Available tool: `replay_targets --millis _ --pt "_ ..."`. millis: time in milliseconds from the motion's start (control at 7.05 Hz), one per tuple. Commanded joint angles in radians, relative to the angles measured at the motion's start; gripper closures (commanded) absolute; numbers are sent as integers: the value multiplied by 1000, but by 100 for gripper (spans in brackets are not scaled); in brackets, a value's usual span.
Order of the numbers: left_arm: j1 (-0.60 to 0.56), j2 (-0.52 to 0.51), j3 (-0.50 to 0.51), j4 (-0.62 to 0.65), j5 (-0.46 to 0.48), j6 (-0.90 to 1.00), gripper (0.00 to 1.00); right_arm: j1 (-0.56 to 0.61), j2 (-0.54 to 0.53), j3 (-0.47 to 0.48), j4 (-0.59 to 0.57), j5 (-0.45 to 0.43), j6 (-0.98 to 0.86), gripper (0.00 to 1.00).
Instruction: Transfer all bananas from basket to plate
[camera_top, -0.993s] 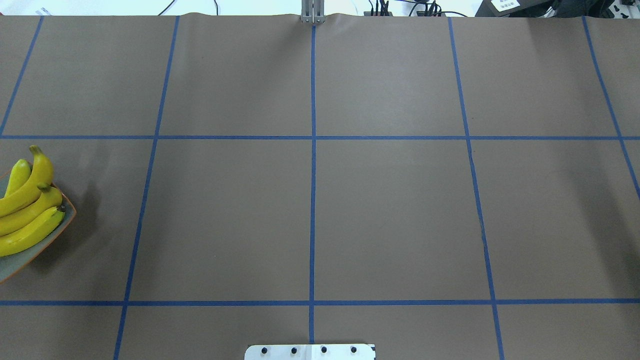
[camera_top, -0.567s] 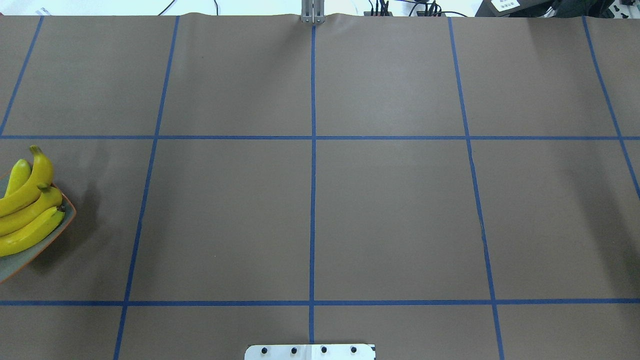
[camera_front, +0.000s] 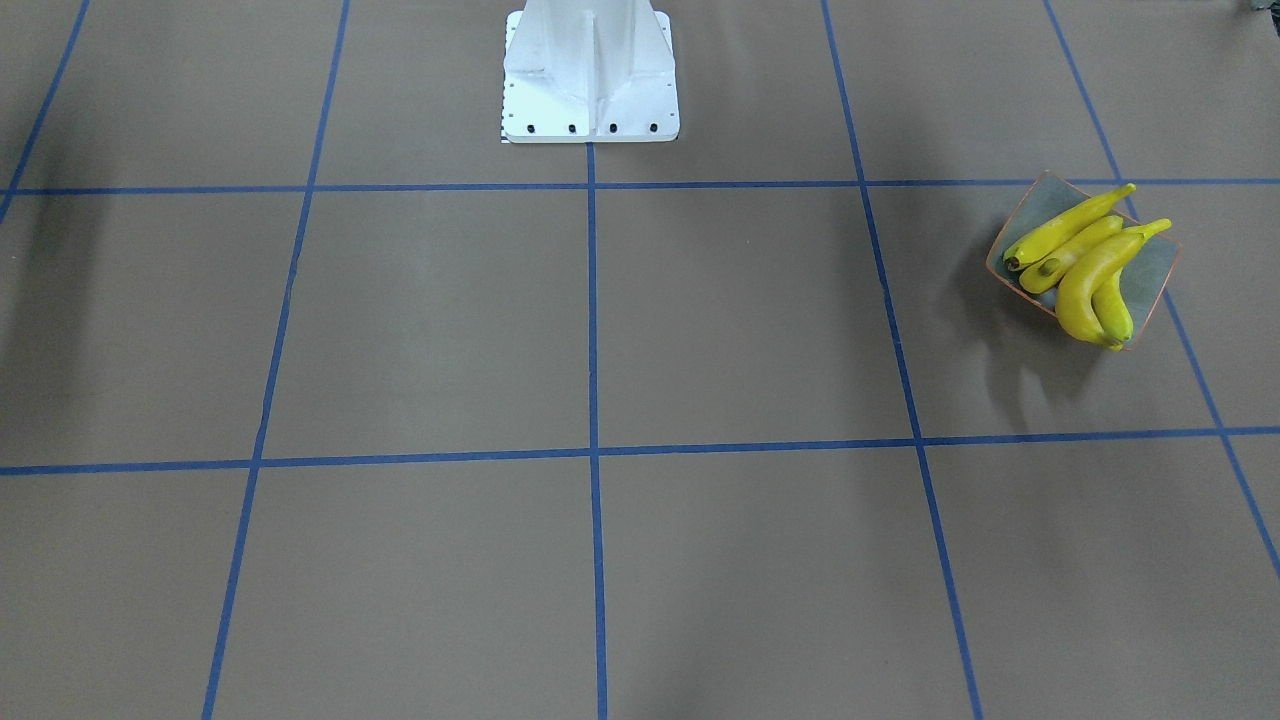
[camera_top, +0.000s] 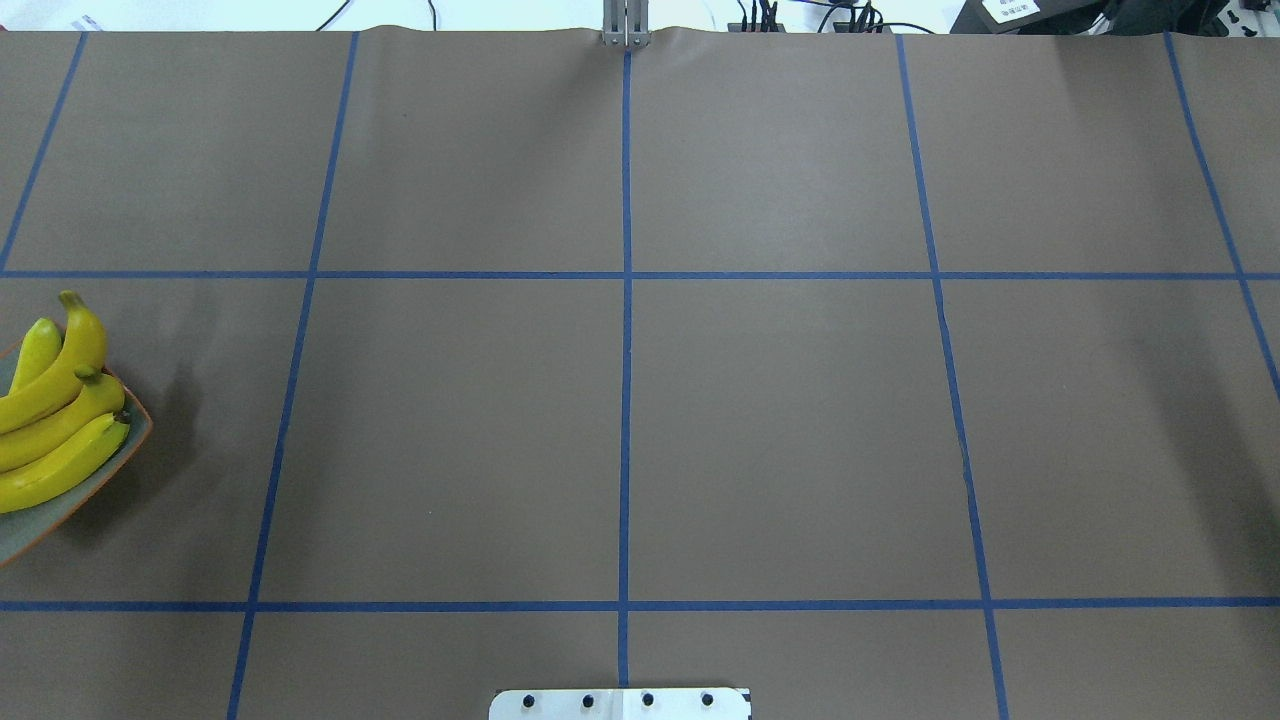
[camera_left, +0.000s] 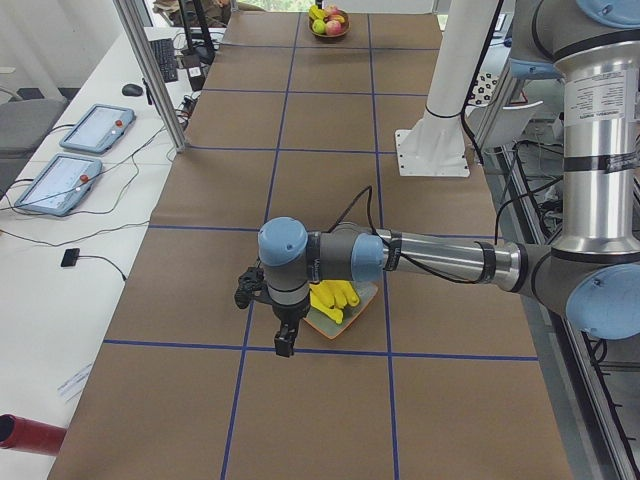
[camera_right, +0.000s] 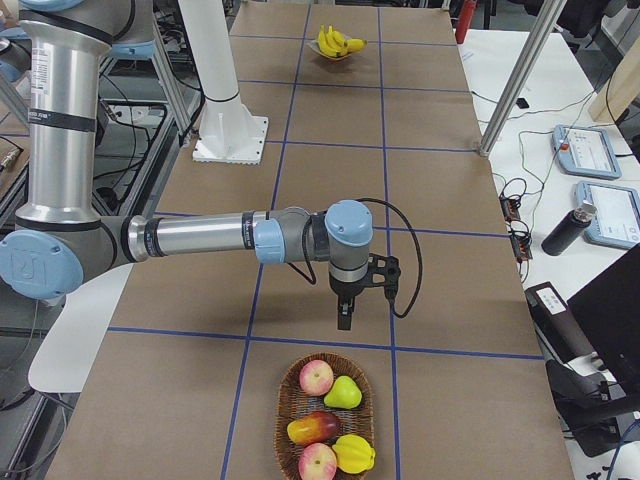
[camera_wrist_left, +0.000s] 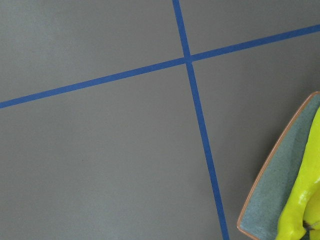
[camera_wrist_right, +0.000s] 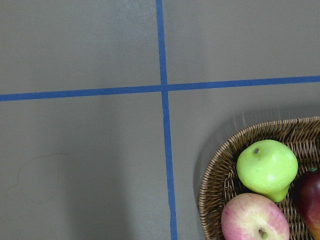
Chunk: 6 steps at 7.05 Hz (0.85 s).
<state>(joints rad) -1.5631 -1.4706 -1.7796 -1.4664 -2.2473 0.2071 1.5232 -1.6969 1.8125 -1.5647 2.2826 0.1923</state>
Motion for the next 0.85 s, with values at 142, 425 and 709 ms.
replay_targets --millis 142,425,709 --pt "0 1 0 0 0 0 0 0 0 4 0 2 3 0" --pt "0 1 2 0 0 2 0 0 0 5 0 2 4 0" --pt "0 1 3 0 0 3 0 -2 2 5 0 5 10 0"
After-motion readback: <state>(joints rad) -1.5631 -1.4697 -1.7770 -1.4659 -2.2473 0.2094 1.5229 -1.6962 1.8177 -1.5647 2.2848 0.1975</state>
